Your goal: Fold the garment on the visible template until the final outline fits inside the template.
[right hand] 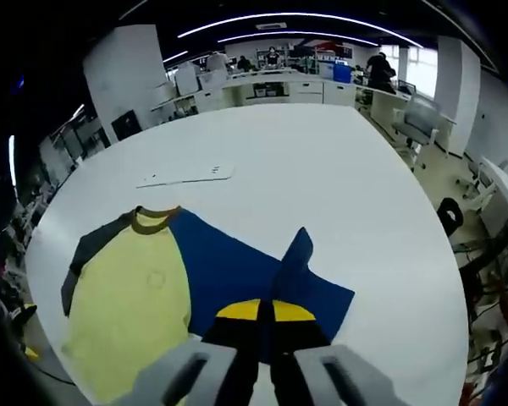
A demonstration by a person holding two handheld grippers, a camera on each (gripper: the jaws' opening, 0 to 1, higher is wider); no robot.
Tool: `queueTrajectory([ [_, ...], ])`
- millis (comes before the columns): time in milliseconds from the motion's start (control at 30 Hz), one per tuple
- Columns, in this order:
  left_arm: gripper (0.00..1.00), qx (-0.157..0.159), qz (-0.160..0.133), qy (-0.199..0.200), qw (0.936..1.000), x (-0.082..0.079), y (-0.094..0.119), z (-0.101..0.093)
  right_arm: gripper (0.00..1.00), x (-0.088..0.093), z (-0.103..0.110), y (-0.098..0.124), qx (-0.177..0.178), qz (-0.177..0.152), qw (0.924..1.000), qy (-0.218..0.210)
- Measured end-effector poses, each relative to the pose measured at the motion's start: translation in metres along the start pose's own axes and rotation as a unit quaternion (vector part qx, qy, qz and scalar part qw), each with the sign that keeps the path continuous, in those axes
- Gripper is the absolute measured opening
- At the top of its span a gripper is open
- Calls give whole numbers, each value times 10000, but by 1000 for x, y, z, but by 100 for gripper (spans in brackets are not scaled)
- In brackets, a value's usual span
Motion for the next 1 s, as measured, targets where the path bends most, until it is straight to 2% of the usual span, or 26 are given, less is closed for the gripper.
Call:
queueTrajectory([
  [333, 97, 92, 31, -52, 9999, -1, -3, -3, 0, -6, 37, -8, -269, 17, 9993, 266],
  [1000, 97, 166, 88, -88, 9998, 2, -8, -6, 0, -10, 84, -18, -595, 2, 9971, 474],
])
Point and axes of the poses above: the point that each gripper's makers call its tool centre point, and the gripper's own axes: y roughly backward along the fingers, z roughly to its left, x roughly out of its underside, the point moved 4 cm from there along y, roughly backward along the fingers, and after that the axes turned 6 degrees about -y, right-handed, at the moved point
